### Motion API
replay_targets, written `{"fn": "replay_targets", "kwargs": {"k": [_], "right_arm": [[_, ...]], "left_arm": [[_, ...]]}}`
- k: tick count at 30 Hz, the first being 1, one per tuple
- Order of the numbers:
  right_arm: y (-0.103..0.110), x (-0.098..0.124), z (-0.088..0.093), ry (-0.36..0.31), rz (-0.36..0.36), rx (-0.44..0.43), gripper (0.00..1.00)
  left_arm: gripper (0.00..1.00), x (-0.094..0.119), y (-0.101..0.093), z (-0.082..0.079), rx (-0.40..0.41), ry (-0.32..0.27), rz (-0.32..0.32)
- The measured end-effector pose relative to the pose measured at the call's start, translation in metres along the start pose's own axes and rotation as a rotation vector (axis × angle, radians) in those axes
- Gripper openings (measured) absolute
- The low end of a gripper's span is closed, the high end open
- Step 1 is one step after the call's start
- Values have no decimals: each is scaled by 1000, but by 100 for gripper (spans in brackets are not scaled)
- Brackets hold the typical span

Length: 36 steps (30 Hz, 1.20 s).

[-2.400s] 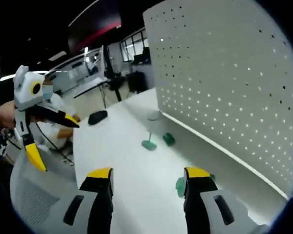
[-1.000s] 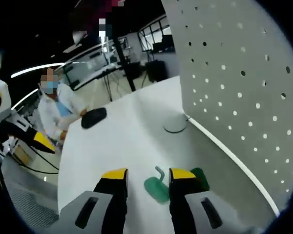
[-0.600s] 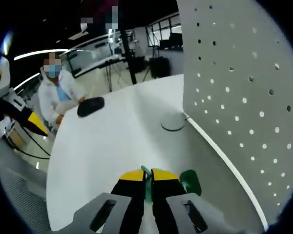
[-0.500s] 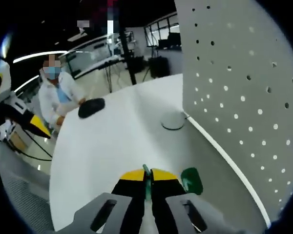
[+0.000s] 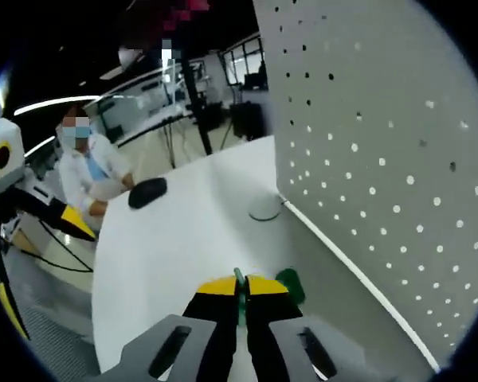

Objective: Insert the hook assembly into the mounting plate slot until the hook locks in place.

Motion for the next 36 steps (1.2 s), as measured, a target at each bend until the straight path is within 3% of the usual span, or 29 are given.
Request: {"fn": "replay_targets", "kwargs": {"k": [6, 8, 10, 13, 16, 20, 23, 25, 30, 33, 36], "right_arm": [[6, 37, -14, -96, 47, -38, 0], [10, 52, -19, -148, 66, -65, 0], [17, 69, -25, -212, 84, -87, 0], [29, 92, -29, -247, 100, -85, 0], [39, 109, -27, -277, 120, -118, 0], [55, 133, -25, -374, 153, -250, 0], [65, 149, -26, -442, 175, -296, 0], [73, 157, -28, -502, 180, -337, 0], [87, 170, -27, -570, 196, -401, 0], [94, 173, -26, -596, 207, -398, 0], [98, 176, -26, -622, 222, -412, 0]], "left_arm": [[95, 6, -6, -20, -47, -43, 6], [91, 8, -10, -31, -56, -104, 14], [91, 7, -13, -40, -24, -143, 44], [91, 4, -17, -47, 2, -155, 66], [87, 0, -25, -55, 14, -205, 101], [82, -9, -32, -56, 18, -198, 106], [79, -13, -38, -57, 18, -196, 113], [76, -14, -42, -58, 45, -202, 143], [65, -15, -51, -66, 199, -295, 212], [56, -13, -52, -70, 202, -321, 208], [54, -13, -53, -72, 207, -331, 199]]}}
Point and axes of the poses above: the point that each gripper's makers call its tool centre point, and the gripper's own axes: x roughly backward along the fingers, y roughly to its left, z roughly out of its underside, the point moved 10 cm from there along x, roughly backward along the fingers, and after that the axes turned 5 degrees about -y, right-handed, at the moved point
